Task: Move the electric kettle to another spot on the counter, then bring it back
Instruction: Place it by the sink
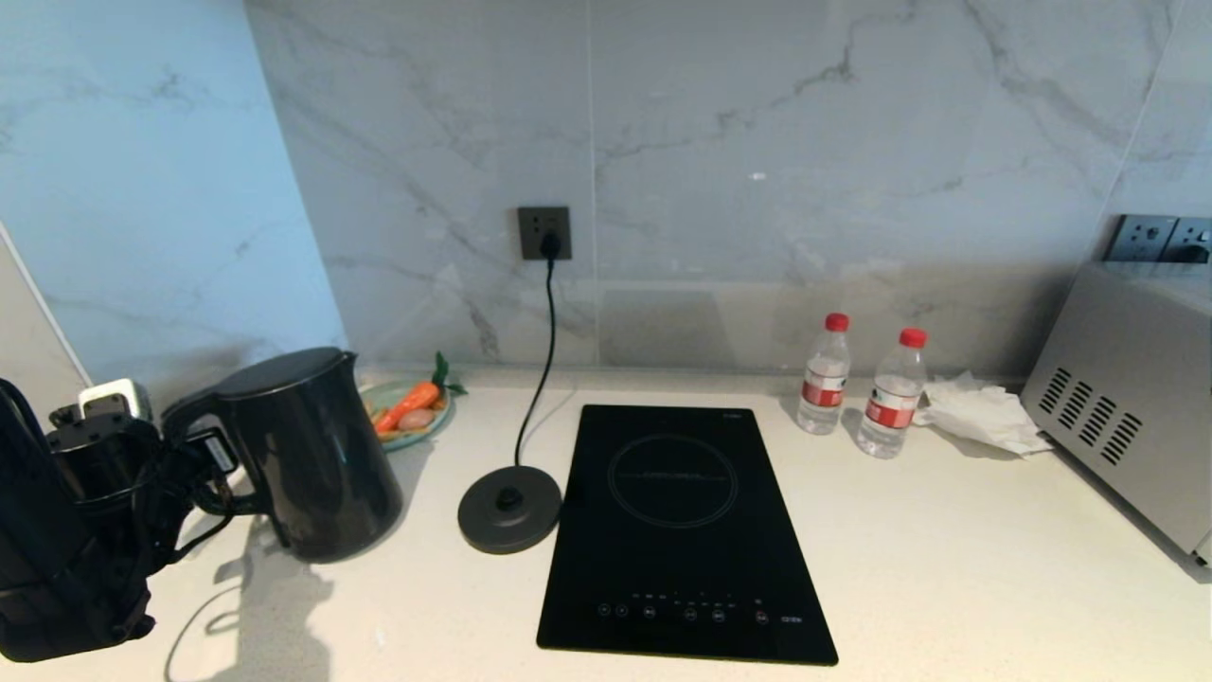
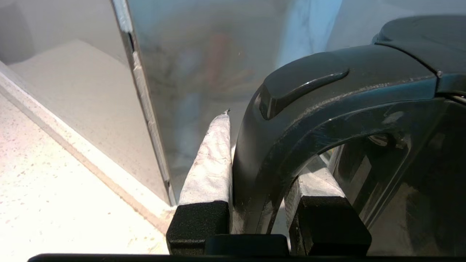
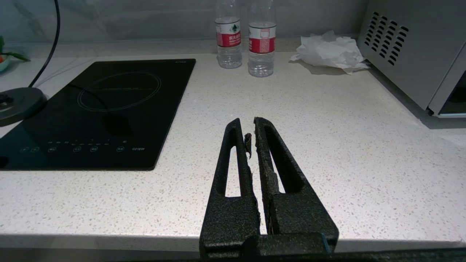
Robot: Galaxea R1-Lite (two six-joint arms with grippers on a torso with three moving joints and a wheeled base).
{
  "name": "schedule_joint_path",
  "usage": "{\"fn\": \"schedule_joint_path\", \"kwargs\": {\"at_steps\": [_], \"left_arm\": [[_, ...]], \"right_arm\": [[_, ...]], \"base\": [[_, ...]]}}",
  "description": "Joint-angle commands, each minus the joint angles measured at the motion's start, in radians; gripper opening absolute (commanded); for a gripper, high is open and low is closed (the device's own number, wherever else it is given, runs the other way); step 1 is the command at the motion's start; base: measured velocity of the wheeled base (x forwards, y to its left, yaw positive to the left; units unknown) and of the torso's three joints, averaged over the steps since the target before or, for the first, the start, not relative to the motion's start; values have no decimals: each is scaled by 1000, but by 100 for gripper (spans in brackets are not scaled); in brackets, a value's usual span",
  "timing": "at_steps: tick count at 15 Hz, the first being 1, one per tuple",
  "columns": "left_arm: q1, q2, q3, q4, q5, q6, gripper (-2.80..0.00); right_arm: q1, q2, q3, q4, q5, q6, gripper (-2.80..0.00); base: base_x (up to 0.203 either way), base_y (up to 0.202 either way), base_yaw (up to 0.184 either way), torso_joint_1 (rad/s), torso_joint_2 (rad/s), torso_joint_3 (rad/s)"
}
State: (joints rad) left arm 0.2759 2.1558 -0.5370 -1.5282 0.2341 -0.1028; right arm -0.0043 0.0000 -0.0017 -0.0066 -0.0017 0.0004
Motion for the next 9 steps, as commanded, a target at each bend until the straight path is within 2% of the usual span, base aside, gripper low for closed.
{"fn": "schedule_joint_path", "kwargs": {"at_steps": [1, 9], "left_arm": [[3, -2, 33, -2, -18, 1, -280], [0, -21, 41, -2, -24, 5, -280]], "right_arm": [[0, 0, 1, -1, 0, 0, -280], [1, 0, 0, -1, 0, 0, -280]], "base": [[0, 0, 0, 0, 0, 0], [0, 0, 0, 0, 0, 0]]}}
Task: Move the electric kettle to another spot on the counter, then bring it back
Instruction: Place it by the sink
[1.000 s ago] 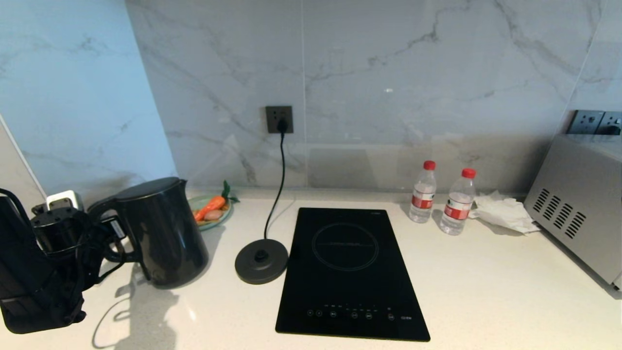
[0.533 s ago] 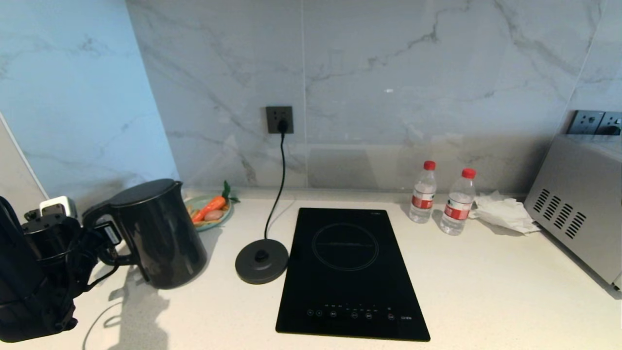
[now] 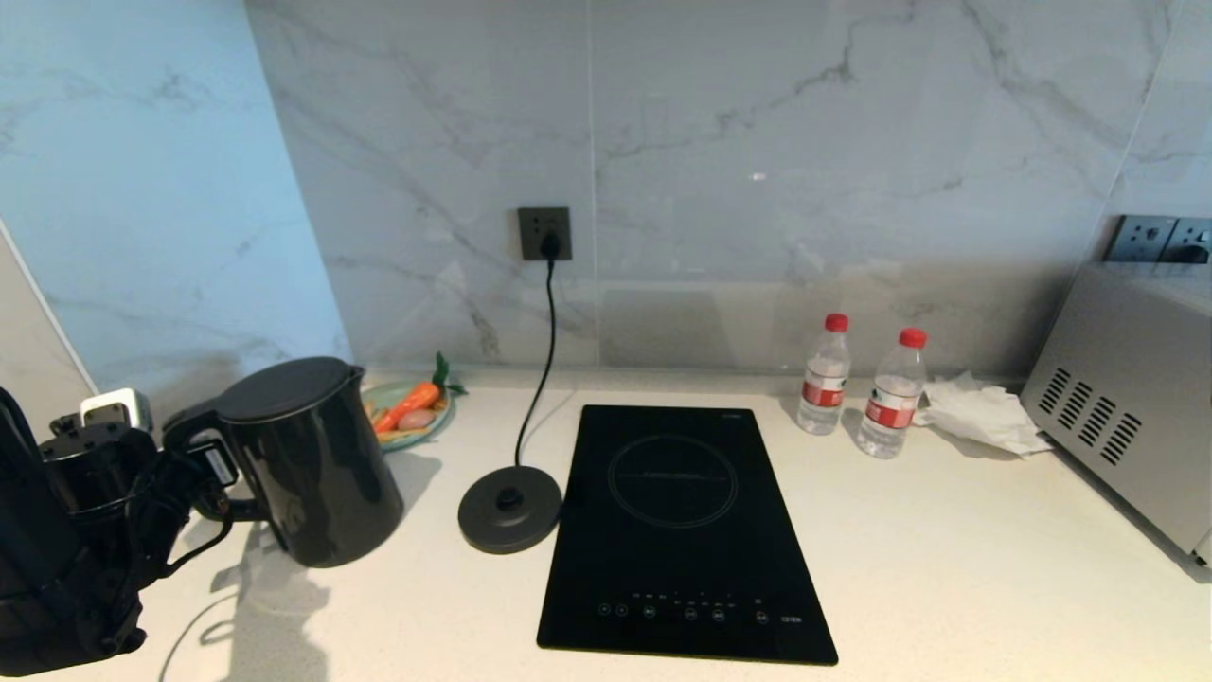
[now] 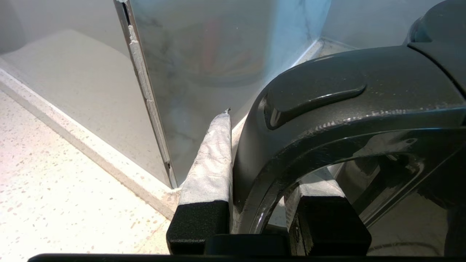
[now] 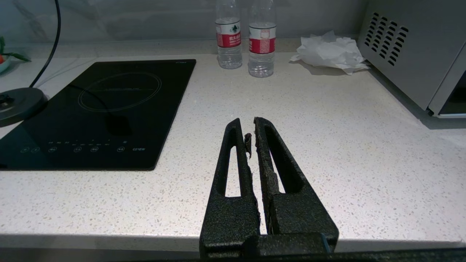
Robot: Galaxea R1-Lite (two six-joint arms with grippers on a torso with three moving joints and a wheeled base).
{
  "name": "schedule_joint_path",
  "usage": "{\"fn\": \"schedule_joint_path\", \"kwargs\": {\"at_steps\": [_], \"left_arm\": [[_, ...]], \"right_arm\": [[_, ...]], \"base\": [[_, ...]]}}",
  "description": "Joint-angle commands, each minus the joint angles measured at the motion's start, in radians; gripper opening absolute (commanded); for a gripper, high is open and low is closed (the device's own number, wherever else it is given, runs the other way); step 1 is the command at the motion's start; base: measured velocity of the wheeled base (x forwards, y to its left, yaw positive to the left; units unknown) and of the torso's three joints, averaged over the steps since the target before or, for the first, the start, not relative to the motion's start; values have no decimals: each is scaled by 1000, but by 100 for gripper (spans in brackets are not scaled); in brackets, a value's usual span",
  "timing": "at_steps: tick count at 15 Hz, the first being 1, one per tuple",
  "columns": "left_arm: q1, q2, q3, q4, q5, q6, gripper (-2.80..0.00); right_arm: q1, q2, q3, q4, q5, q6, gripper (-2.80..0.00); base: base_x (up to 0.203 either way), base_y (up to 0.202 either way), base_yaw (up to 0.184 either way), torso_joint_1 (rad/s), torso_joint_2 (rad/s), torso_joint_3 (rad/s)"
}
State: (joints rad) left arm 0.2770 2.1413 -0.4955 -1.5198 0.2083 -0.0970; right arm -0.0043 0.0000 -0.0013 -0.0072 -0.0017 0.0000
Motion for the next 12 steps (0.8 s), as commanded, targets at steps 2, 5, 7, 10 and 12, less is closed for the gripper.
{"fn": "schedule_joint_path", "kwargs": {"at_steps": [2, 5, 7, 10, 12], "left_arm": [[1, 2, 2, -10, 2, -1, -280], [2, 5, 17, -10, 0, 29, 0], [1, -1, 12, -10, -1, 28, 0], [2, 5, 18, -10, -1, 28, 0], [3, 5, 25, -10, -1, 26, 0]], "right_arm": [[0, 0, 0, 0, 0, 0, -280], [1, 0, 0, 0, 0, 0, -280], [1, 0, 0, 1, 0, 0, -280], [0, 0, 0, 1, 0, 0, -280], [0, 0, 0, 0, 0, 0, -280]], "base": [[0, 0, 0, 0, 0, 0], [0, 0, 0, 0, 0, 0], [0, 0, 0, 0, 0, 0], [0, 0, 0, 0, 0, 0], [0, 0, 0, 0, 0, 0]]}}
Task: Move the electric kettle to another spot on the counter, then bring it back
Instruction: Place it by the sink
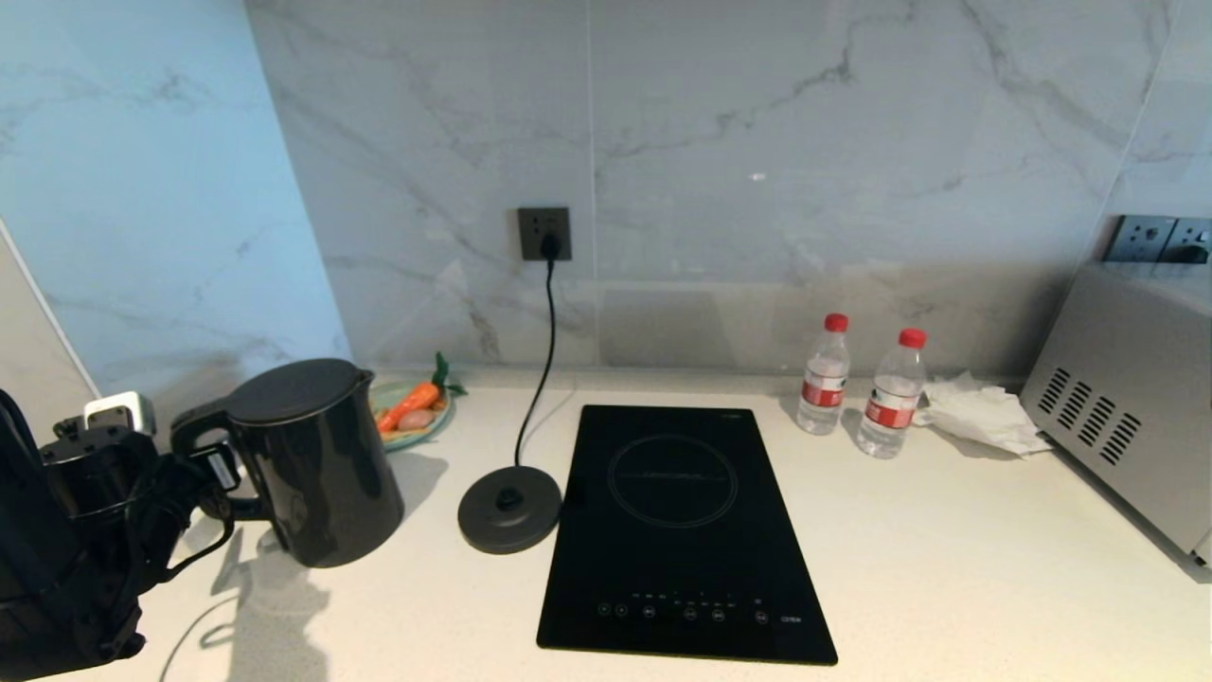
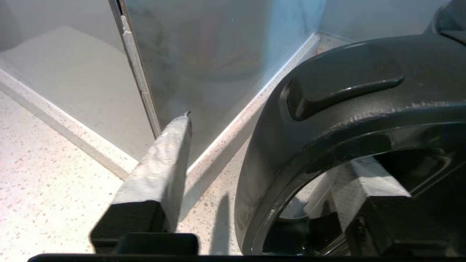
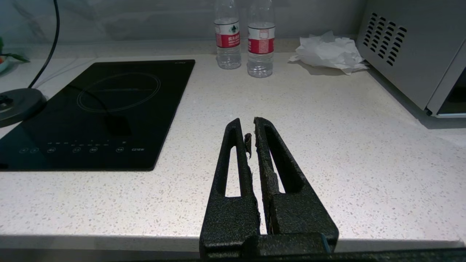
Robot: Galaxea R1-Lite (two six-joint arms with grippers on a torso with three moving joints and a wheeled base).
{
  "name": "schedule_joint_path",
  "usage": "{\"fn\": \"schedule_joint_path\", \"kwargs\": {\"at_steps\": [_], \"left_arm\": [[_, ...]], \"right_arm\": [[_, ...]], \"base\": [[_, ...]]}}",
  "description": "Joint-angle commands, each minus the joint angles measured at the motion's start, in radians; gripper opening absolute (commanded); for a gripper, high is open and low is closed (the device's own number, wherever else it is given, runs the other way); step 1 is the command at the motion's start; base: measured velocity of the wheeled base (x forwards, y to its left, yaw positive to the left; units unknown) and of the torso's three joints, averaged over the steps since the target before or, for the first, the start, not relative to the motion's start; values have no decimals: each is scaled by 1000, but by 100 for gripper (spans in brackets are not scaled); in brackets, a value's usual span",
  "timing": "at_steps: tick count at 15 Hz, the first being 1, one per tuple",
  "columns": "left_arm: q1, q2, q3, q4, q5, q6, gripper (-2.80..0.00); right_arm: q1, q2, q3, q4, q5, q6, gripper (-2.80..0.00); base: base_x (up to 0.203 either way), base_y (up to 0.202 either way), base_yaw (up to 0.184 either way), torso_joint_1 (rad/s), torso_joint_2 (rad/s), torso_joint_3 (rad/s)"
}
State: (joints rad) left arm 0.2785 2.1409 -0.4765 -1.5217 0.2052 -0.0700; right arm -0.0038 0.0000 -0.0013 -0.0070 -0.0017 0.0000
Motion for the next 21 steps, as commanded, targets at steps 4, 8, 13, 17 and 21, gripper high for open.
{"fn": "schedule_joint_path", "kwargs": {"at_steps": [4, 8, 13, 17, 21], "left_arm": [[37, 0, 87, -8, -68, -4, 0], [127, -2, 89, -8, -150, -4, 0], [146, -25, 120, -8, -183, -4, 0], [172, -75, 159, -8, -243, -5, 0], [176, -117, 186, -8, -262, -5, 0]], "right_arm": [[0, 0, 0, 1, 0, 0, -280], [-1, 0, 0, 0, 0, 0, -280], [-1, 0, 0, 1, 0, 0, -280], [1, 0, 0, 1, 0, 0, -280], [0, 0, 0, 0, 0, 0, -280]], "base": [[0, 0, 0, 0, 0, 0], [0, 0, 0, 0, 0, 0], [0, 0, 0, 0, 0, 0], [0, 0, 0, 0, 0, 0], [0, 0, 0, 0, 0, 0]]}}
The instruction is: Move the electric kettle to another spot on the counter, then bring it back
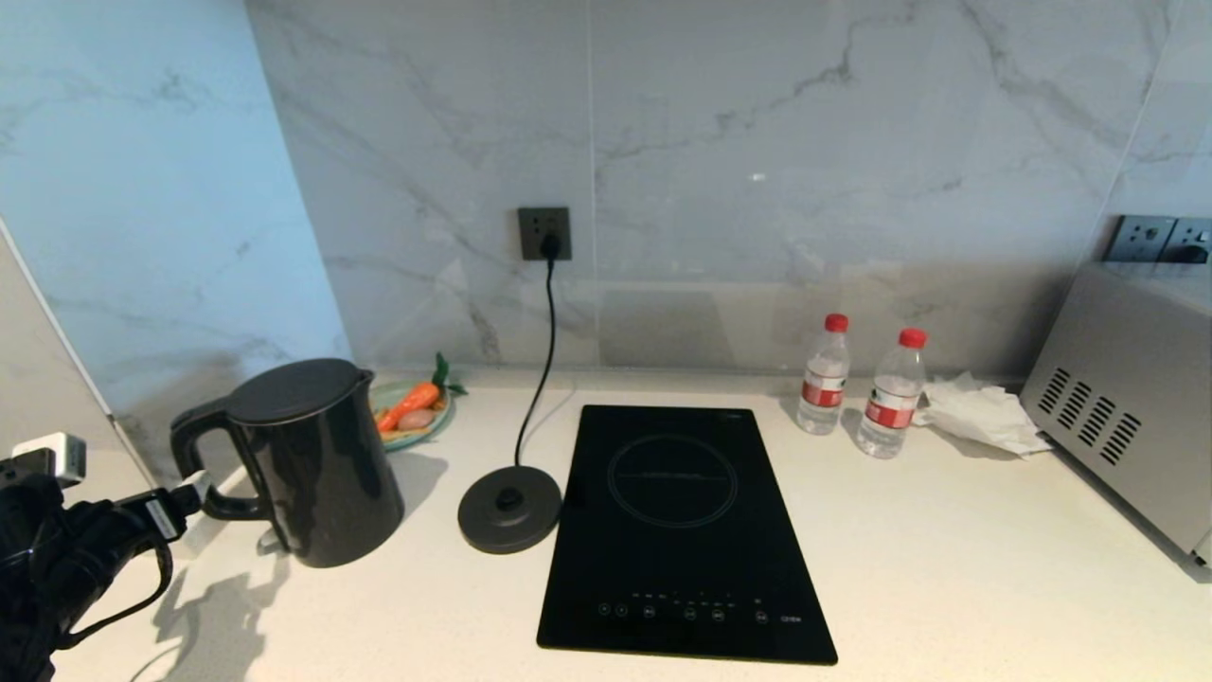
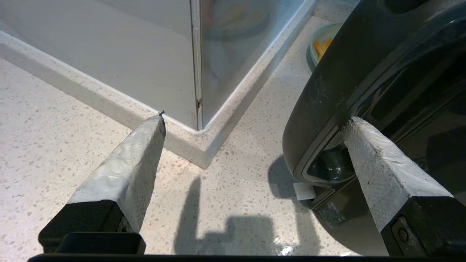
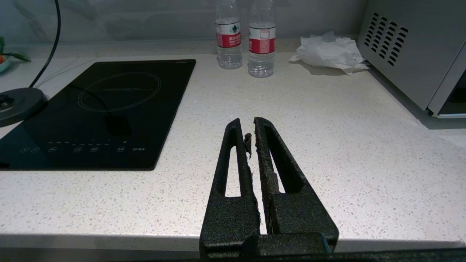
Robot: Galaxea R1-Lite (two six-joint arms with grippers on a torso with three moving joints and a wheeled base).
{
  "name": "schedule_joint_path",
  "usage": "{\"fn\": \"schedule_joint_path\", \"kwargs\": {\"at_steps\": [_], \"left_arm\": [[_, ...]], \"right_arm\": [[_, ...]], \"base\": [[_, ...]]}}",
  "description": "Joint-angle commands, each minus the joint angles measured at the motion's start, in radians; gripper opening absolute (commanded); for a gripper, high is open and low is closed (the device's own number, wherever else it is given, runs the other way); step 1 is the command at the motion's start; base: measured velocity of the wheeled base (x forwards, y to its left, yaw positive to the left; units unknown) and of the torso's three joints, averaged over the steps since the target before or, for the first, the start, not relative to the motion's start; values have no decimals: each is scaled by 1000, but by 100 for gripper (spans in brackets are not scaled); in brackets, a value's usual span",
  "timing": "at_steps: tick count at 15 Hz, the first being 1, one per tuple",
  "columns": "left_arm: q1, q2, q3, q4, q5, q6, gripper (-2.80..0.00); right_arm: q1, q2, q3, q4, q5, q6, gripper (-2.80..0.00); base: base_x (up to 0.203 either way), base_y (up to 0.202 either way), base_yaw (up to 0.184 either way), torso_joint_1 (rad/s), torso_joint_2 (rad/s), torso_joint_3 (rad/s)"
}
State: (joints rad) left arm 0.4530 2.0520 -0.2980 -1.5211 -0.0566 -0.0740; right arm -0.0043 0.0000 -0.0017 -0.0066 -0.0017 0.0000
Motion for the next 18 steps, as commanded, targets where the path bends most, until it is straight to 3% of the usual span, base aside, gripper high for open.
{"fn": "schedule_joint_path", "kwargs": {"at_steps": [1, 9, 12, 15, 18], "left_arm": [[0, -41, 17, -9, -4, -1, 0], [1, -121, 117, -9, -83, -5, 0], [1, -151, 119, -9, -93, -50, 0], [-1, -207, 130, -9, -153, -76, 0], [-52, -276, 144, -9, -167, -104, 0]], "right_arm": [[0, 0, 0, -1, 0, 0, -280], [0, 0, 0, 0, 0, 0, -280], [1, 0, 0, -1, 0, 0, -280], [0, 0, 0, 0, 0, 0, -280], [0, 0, 0, 0, 0, 0, -280]], "base": [[0, 0, 0, 0, 0, 0], [0, 0, 0, 0, 0, 0], [0, 0, 0, 0, 0, 0], [0, 0, 0, 0, 0, 0], [0, 0, 0, 0, 0, 0]]}}
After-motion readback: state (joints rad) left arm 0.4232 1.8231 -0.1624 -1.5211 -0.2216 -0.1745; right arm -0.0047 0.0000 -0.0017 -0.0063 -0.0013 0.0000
